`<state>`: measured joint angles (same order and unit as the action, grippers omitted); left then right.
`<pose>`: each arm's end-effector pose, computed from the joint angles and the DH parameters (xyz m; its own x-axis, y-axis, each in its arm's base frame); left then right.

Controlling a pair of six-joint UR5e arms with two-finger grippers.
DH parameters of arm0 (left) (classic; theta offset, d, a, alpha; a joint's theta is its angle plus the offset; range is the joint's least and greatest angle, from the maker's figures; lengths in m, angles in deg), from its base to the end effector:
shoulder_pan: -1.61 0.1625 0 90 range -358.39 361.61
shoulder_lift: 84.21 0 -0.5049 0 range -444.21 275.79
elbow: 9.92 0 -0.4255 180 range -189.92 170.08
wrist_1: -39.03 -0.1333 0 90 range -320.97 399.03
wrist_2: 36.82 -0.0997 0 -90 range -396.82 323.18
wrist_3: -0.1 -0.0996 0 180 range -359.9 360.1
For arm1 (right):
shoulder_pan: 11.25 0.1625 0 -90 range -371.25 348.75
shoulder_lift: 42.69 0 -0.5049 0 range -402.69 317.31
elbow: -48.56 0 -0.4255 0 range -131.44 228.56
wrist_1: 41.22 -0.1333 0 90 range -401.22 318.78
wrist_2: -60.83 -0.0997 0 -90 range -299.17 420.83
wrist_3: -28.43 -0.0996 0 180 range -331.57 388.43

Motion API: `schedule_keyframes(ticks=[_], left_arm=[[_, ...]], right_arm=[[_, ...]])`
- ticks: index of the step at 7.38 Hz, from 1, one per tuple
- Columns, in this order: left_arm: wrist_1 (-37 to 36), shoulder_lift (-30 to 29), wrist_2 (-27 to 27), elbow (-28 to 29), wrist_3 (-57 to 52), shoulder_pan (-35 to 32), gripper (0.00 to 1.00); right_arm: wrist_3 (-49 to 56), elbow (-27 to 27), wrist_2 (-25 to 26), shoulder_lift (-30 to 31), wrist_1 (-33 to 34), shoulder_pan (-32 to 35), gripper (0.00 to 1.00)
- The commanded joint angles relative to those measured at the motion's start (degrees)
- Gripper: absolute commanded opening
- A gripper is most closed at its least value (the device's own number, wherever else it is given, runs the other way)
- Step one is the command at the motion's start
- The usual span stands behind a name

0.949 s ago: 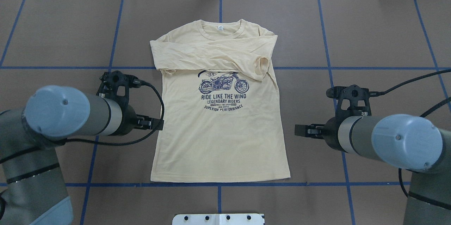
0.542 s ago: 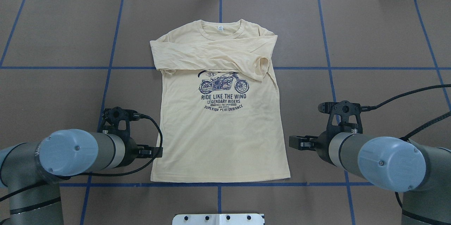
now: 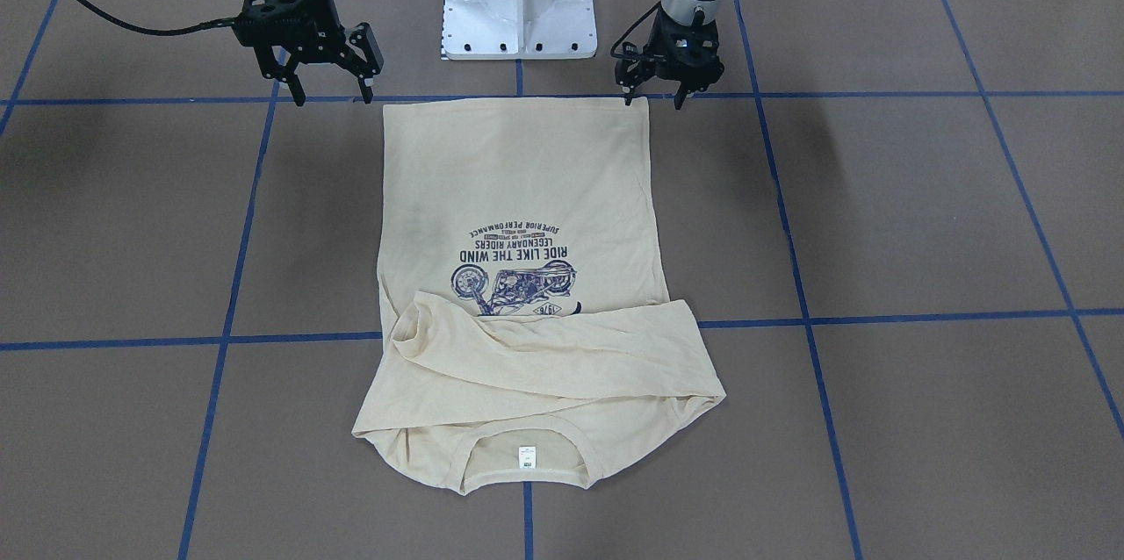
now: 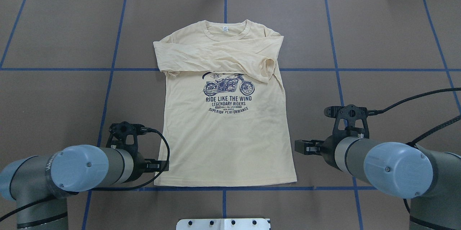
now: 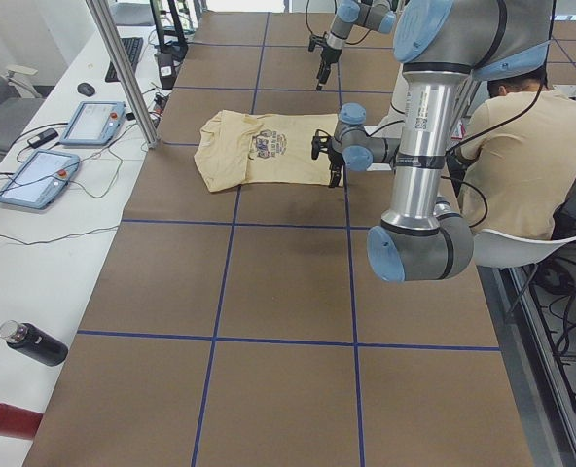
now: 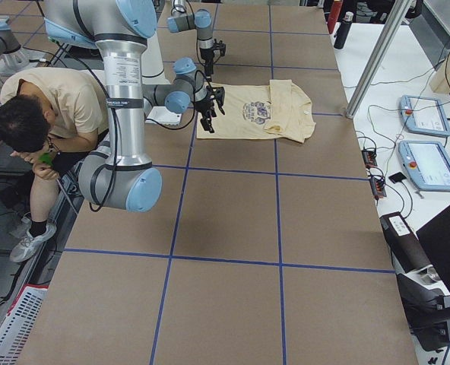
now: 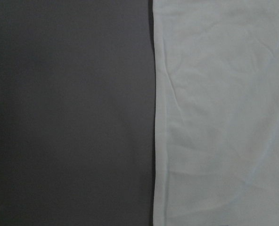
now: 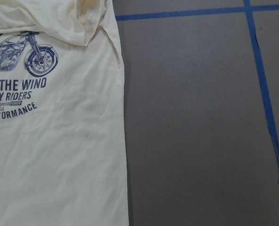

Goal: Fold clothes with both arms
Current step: 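Lower both grippers and grasp the hem corners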

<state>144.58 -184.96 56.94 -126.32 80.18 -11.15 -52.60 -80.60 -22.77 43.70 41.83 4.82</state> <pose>0.5307 -0.2502 0.3825 0.6114 0.0378 -0.7904 0.0652 0.9931 0.0979 -0.4252 -0.2728 0.3654 0.6693 0.0316 0.7423 -0.2556 0.9479 0.1901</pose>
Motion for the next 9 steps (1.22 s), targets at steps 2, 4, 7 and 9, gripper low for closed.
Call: schedule_keyframes(ticks=[2,4,7,9], left_arm=[[0.0,-0.86,0.02,1.08,0.35,1.68,0.74],[0.0,-1.21,0.02,1.17,0.26,1.86,0.64],[0.0,-1.65,0.02,2.31,0.09,2.03,0.6],[0.0,-2.0,0.11,3.02,0.0,2.03,0.59]], right_arm=[[0.0,0.05,0.01,0.01,0.0,0.01,0.99],[0.0,0.13,0.01,0.01,0.0,-0.07,0.99],[0.0,0.22,0.01,0.01,0.0,-0.07,0.99],[0.0,0.49,0.01,-0.07,0.0,-0.07,0.99]])
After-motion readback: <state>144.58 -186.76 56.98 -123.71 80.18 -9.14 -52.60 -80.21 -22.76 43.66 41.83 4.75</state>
